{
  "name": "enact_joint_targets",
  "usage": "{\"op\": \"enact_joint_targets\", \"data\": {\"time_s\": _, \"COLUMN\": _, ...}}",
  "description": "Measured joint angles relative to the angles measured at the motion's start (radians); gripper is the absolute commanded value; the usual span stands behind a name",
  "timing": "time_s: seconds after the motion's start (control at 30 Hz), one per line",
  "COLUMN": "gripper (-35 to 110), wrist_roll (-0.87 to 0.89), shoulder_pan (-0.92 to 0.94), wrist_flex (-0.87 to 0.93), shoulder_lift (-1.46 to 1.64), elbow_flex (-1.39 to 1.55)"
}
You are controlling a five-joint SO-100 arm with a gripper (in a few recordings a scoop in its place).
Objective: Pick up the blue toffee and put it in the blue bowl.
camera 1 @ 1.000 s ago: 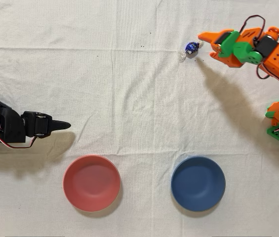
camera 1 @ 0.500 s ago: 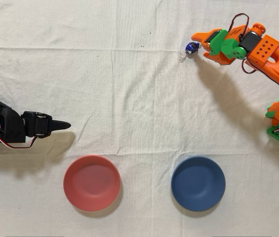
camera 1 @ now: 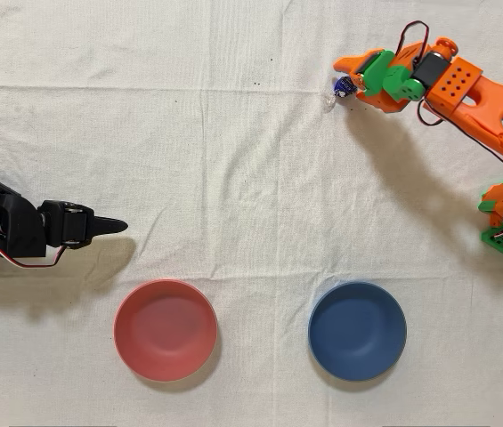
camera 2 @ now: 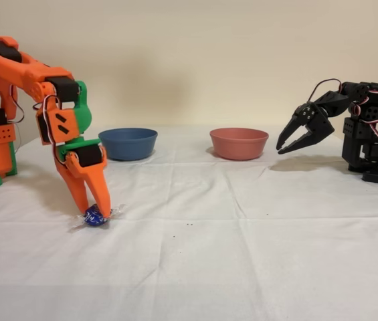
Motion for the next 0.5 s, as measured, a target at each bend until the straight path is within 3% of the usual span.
{"op": "enact_joint_targets", "data": {"time_s": 0.5, "gripper": 24, "wrist_roll": -0.02, "shoulder_pan": -0.015, "wrist_flex": 0.015, "shoulder_lift": -0.066, "elbow_flex": -0.074}}
